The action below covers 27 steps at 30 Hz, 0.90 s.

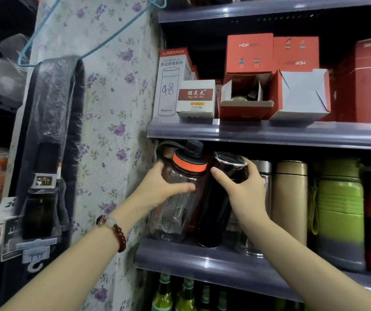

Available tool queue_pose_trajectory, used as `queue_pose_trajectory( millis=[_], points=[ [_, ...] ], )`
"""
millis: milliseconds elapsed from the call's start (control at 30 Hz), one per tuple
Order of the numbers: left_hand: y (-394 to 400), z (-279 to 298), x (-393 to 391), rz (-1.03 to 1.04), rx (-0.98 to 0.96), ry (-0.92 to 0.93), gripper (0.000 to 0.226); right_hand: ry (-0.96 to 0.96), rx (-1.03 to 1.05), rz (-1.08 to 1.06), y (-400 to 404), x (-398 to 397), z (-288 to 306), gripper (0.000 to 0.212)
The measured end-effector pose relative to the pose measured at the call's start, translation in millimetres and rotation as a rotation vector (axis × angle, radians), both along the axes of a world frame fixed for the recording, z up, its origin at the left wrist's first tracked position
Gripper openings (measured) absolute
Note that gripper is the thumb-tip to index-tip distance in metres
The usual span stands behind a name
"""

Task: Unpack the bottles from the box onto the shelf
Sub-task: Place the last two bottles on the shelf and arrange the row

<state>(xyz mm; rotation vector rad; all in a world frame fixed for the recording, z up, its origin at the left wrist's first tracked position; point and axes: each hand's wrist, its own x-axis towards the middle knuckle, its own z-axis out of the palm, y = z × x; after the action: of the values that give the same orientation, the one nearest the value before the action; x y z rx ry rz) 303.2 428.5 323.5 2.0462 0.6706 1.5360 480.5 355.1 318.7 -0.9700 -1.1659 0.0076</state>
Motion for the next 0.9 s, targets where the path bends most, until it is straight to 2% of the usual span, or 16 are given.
queue_pose_trajectory(
  millis=[33,167,367,533,633,733,900],
  points=[
    [2,-4,1,-0.016,-0.008,0.046,0.086,-0.001,-0.004,0.003,-1,0,0,0.063],
    [11,-8,4,0.005,-0.008,0.079,0.097,-0.013,-0.022,0.031,-4,1,0,0.061],
    [11,3,13,0.036,-0.031,0.178,0.094,0.024,-0.021,0.025,-7,5,-2,0.068],
    [15,3,7,0.082,-0.028,0.09,0.071,-0.01,-0.095,0.043,-9,0,5,0.08],
    [19,0,-5,0.205,-0.07,0.049,0.077,-0.045,-0.151,0.032,-4,-4,13,0.077],
    [19,-3,-12,0.32,-0.118,0.039,0.094,-0.062,-0.21,0.022,5,-8,21,0.08],
    [17,-10,-7,0.256,-0.204,-0.059,0.1,-0.019,-0.237,0.026,20,-5,20,0.075]
  ],
)
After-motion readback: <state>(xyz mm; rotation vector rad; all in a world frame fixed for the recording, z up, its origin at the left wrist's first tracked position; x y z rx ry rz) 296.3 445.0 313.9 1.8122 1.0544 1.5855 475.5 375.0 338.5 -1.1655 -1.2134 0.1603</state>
